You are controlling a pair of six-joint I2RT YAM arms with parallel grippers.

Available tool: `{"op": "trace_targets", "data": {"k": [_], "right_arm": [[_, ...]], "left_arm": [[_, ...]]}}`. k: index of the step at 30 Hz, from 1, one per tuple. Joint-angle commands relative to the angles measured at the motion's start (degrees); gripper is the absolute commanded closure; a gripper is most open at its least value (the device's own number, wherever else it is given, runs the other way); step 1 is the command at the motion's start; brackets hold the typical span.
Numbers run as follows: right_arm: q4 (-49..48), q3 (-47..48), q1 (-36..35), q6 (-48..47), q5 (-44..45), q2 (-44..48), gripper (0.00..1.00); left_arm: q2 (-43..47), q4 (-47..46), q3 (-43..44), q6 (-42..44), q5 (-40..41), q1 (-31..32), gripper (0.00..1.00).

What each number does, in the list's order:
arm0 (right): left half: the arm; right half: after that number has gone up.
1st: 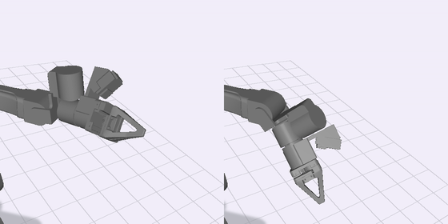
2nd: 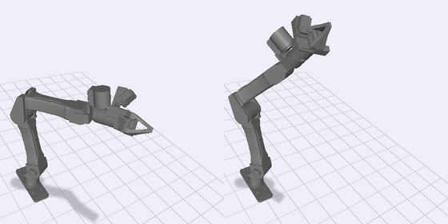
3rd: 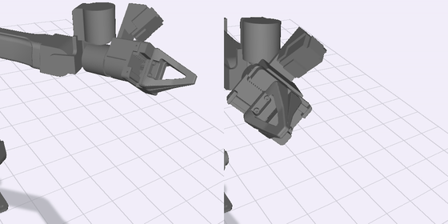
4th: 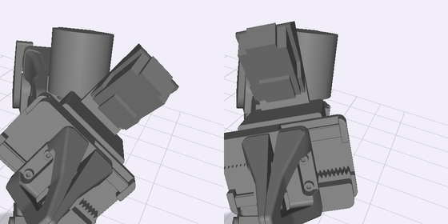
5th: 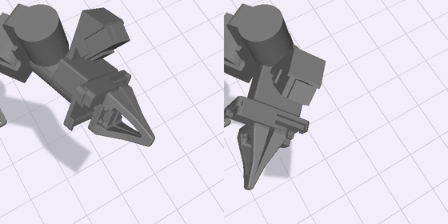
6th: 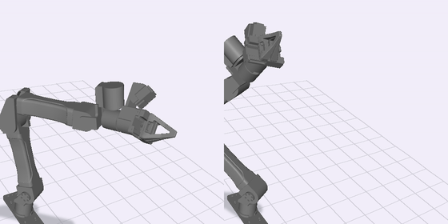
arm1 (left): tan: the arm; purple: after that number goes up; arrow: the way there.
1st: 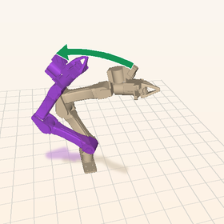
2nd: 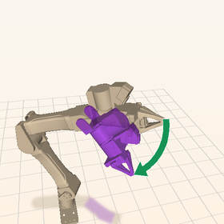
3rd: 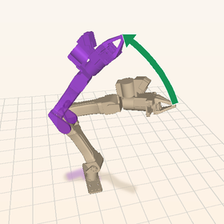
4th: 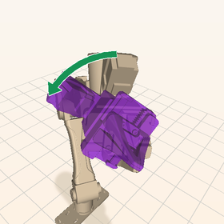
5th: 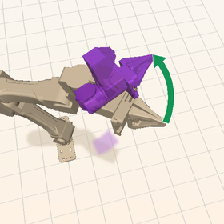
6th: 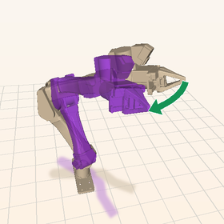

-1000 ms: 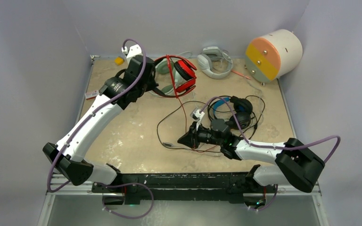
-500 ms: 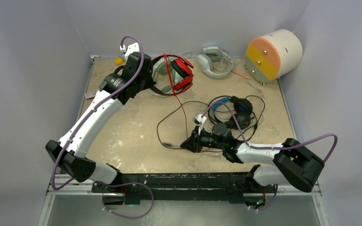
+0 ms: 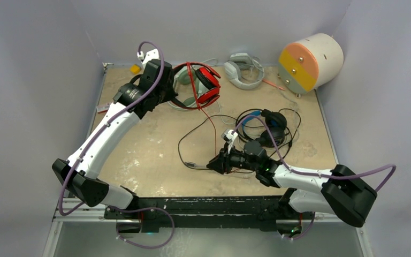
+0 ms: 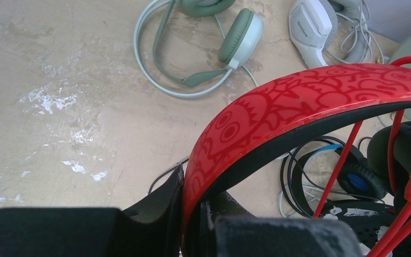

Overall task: Wrap the headphones
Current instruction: Wrap the headphones cable around the headphones.

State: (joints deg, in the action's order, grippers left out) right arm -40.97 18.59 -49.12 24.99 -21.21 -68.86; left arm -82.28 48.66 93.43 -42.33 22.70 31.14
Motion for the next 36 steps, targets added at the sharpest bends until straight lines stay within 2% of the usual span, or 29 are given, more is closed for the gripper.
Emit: {"op": "trace_targets", "data": {"k": [1,8,10,14,18,23,30,32,36], "right_arm": [[3.6,1.8,-0.2,-2.2,2.9,2.5,0.69],[8.2,2.6,-0.2,-3.6,4.3,4.9,0.69],[9.3,2.9,-0.2,-3.8,4.4,5.3,0.87],[9.4,2.9,-0.3,-3.9,3.6,5.2,1.0],[7.6,2.7,-0.6,-3.6,1.7,3.7,1.0],[4.1,1.4,-1.2,-2.1,0.7,0.4,1.0],[-3.8,-1.8,-1.2,3.7,-4.4,-8.1,1.0],[-7.7,-2.5,-1.1,5.6,-5.3,-10.2,1.0],[-5.9,-0.1,-0.2,5.7,-7.5,-11.3,1.0]], "left_arm": [[1.4,-4.3,1.3,-0.3,-0.6,-0.4,1.0],[1.3,-4.9,1.1,-0.4,-1.0,-0.4,1.0],[1.3,-4.8,1.1,-0.4,-1.1,-0.5,1.0],[1.3,-4.8,1.2,-0.5,-1.4,-0.4,1.0],[1.2,-4.8,1.7,-0.6,-3.0,-0.9,1.0],[0.6,-5.0,2.3,-2.0,-10.0,-4.3,1.0],[2.2,-4.5,2.4,-1.7,-17.1,-7.4,1.0],[4.0,-5.6,0.3,-1.1,-20.6,-7.4,1.0],[7.9,-8.6,-4.5,1.4,-32.6,-7.5,1.0]]}}
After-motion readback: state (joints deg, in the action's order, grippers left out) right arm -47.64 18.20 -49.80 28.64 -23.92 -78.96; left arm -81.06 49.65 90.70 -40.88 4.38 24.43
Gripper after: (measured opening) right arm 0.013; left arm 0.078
